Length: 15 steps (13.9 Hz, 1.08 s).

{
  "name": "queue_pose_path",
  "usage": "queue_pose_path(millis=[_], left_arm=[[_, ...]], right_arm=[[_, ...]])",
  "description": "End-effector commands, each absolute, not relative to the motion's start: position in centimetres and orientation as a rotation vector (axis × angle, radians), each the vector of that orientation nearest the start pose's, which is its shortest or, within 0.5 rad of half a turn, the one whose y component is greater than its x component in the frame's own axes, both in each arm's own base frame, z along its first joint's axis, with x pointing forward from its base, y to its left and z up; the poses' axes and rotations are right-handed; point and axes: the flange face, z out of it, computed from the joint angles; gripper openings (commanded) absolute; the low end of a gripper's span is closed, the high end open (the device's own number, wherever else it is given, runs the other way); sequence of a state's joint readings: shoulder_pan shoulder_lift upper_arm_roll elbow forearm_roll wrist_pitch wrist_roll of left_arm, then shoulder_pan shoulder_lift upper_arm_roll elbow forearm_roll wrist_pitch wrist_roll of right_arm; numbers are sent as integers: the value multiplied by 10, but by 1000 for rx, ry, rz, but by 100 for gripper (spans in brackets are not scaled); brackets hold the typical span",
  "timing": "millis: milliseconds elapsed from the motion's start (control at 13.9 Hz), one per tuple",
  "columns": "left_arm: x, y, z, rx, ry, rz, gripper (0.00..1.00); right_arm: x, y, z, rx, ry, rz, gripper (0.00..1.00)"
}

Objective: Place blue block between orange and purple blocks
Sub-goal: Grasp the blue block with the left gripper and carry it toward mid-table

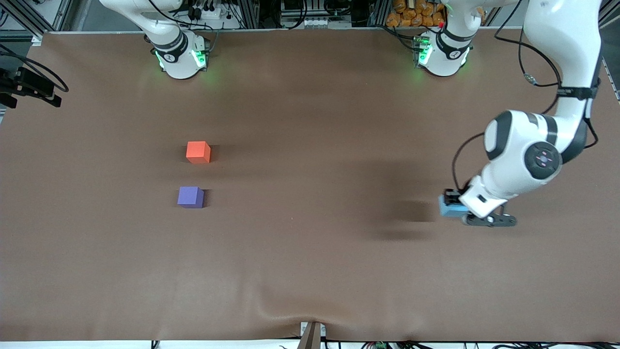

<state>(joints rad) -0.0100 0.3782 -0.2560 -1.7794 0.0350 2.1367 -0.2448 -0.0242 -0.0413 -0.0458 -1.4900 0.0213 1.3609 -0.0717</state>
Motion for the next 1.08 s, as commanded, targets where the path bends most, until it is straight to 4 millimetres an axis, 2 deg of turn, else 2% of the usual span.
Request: queue_pose_path(millis=[0, 144, 216, 361, 505, 577, 721, 865, 938, 1010], left_arm=[[617, -233, 371, -3257, -14, 63, 0], [604, -299, 367, -3281, -19, 85, 0], [594, -340, 362, -3289, -34, 103, 0], [578, -399, 336, -3295, -92, 168, 0], [561, -456, 315, -3304, -67, 200, 0], [551, -476, 301, -3304, -31, 212, 0], [525, -509, 286, -3291, 58, 199, 0], [502, -531, 270, -3247, 115, 181, 0], [489, -541, 255, -3217, 150, 179, 8], [478, -549, 242, -3185, 174, 168, 20]], right_arm=[[513, -37, 667, -3088, -13, 134, 100], [513, -40, 667, -3088, -6, 134, 100], [513, -39, 667, -3088, -9, 134, 100], [513, -40, 667, -3086, -4, 133, 100], [513, -40, 667, -3085, -5, 133, 100], [513, -40, 667, -3083, -5, 135, 100], [513, -43, 667, -3083, 4, 133, 100], [513, -43, 667, -3080, 4, 132, 100], [513, -42, 667, -3080, 1, 134, 100], [513, -42, 667, -3080, 1, 132, 100]])
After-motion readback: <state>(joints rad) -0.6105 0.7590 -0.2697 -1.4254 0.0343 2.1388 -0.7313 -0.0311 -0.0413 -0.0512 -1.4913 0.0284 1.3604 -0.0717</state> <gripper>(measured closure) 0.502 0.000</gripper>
